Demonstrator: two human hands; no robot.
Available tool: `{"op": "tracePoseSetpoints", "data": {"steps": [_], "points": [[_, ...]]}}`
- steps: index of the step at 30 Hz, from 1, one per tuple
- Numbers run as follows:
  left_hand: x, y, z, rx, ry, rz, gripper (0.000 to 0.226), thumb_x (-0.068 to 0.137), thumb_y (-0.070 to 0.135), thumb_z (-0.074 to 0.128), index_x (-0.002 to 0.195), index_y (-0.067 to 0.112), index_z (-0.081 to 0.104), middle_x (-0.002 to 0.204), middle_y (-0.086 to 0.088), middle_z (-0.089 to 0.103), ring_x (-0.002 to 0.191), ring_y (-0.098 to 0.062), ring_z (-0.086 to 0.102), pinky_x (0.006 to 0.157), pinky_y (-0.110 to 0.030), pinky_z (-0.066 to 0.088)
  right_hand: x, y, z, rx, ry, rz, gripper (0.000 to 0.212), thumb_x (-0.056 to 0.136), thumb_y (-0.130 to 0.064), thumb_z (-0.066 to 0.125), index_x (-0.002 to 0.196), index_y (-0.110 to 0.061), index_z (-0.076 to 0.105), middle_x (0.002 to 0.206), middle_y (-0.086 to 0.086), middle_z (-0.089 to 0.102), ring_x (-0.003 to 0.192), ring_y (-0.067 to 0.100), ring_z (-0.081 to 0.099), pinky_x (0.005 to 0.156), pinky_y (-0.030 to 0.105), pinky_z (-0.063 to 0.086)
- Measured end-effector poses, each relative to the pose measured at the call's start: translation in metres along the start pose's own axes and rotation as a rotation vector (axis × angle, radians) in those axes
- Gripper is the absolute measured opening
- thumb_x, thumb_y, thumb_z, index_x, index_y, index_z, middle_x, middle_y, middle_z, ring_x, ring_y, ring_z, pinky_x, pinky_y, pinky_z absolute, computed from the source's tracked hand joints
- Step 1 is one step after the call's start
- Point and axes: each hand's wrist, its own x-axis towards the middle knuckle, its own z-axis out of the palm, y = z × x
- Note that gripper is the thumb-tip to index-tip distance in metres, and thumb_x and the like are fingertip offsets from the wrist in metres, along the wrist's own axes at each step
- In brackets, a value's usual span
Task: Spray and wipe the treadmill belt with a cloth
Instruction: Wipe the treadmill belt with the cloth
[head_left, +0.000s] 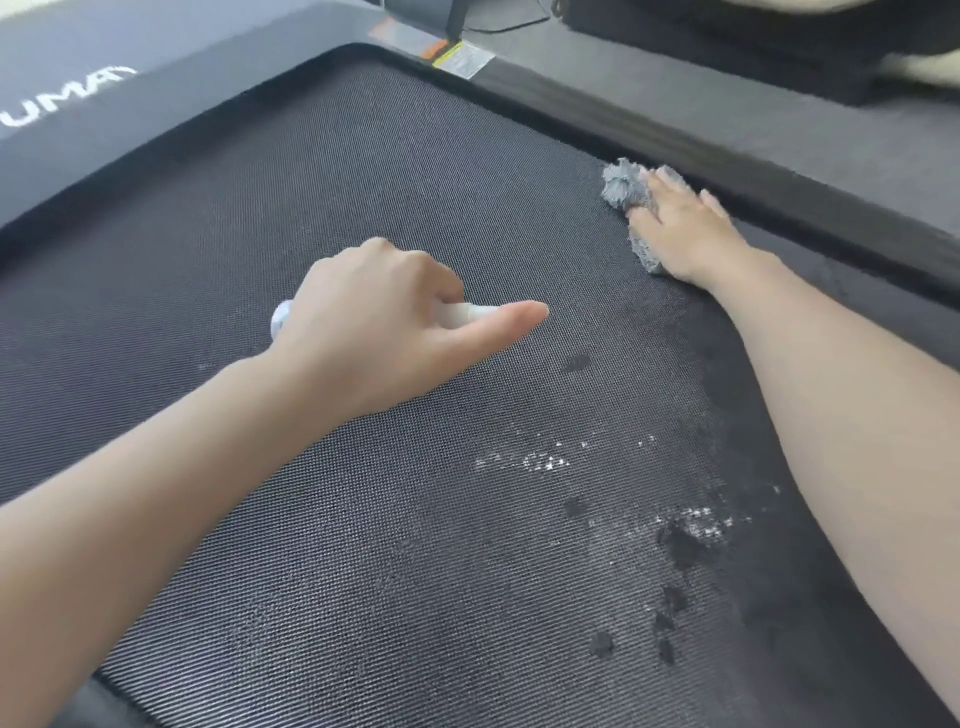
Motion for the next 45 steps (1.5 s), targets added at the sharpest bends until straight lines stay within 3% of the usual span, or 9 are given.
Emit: {"op": "tracePoseSetpoints", "data": {"steps": [8, 23, 27, 34, 40, 45], "points": [[-0.004, 0.001, 0.005, -0.023, -0.022, -0.005, 0.079, 0.068, 0.09, 0.027, 0.048, 0.013, 0.028, 0.039, 0.006, 0.034, 0.044, -0.013, 0.043, 0.052, -0.028, 0.038, -0.019, -0.012, -0.003, 0.032, 0.015, 0.064, 0.055, 0.1, -0.039, 0.028, 0.151, -0.026, 0.011, 0.159, 0.002, 0.003, 0.146, 0.018, 0.005, 0.117, 0.032, 0.003], [-0.057, -0.007, -0.01, -0.092, -0.022, 0.035, 0.081, 0.066, 0.091, 0.026, 0.051, 0.011, 0.03, 0.04, 0.005, 0.032, 0.046, -0.016, 0.042, 0.051, -0.027, 0.031, -0.129, -0.08, 0.006, 0.066, -0.003, 0.023, 0.056, 0.101, -0.039, 0.03, 0.151, -0.025, 0.01, 0.159, 0.0, 0.003, 0.146, 0.016, 0.005, 0.115, 0.033, 0.005], [-0.076, -0.019, -0.017, -0.06, -0.011, 0.043, 0.085, 0.066, 0.09, 0.025, 0.053, 0.007, 0.038, 0.041, 0.004, 0.035, 0.046, -0.017, 0.044, 0.051, -0.029, 0.037, -0.157, -0.104, 0.011, 0.066, -0.014, -0.114, 0.055, 0.101, -0.035, 0.032, 0.15, -0.024, 0.012, 0.159, -0.004, 0.005, 0.146, 0.012, 0.001, 0.116, 0.035, 0.001], [-0.105, -0.038, -0.037, -0.04, 0.054, 0.013, 0.08, 0.069, 0.088, 0.026, 0.052, 0.01, 0.03, 0.04, 0.003, 0.033, 0.043, -0.016, 0.039, 0.048, -0.028, 0.028, -0.218, -0.153, 0.028, 0.057, -0.104, -0.468, 0.056, 0.099, -0.034, 0.036, 0.149, -0.029, 0.012, 0.152, -0.017, -0.005, 0.14, 0.0, -0.012, 0.119, 0.038, -0.004], [-0.123, -0.046, -0.043, -0.05, 0.101, -0.028, 0.085, 0.068, 0.091, 0.024, 0.05, 0.008, 0.035, 0.038, 0.001, 0.038, 0.043, -0.019, 0.045, 0.048, -0.029, 0.032, -0.287, -0.188, 0.048, 0.034, -0.111, -0.796, 0.057, 0.093, -0.038, 0.032, 0.148, -0.025, 0.026, 0.157, -0.006, 0.017, 0.146, 0.01, 0.0, 0.117, 0.036, -0.003], [-0.13, -0.038, -0.039, -0.062, 0.107, -0.049, 0.086, 0.067, 0.092, 0.022, 0.051, 0.009, 0.033, 0.039, 0.002, 0.038, 0.046, -0.018, 0.047, 0.049, -0.03, 0.031, -0.318, -0.173, 0.046, -0.035, -0.151, -0.966, 0.06, 0.091, -0.033, 0.04, 0.148, -0.022, 0.027, 0.157, -0.004, 0.019, 0.146, 0.014, 0.004, 0.117, 0.042, 0.005]]}}
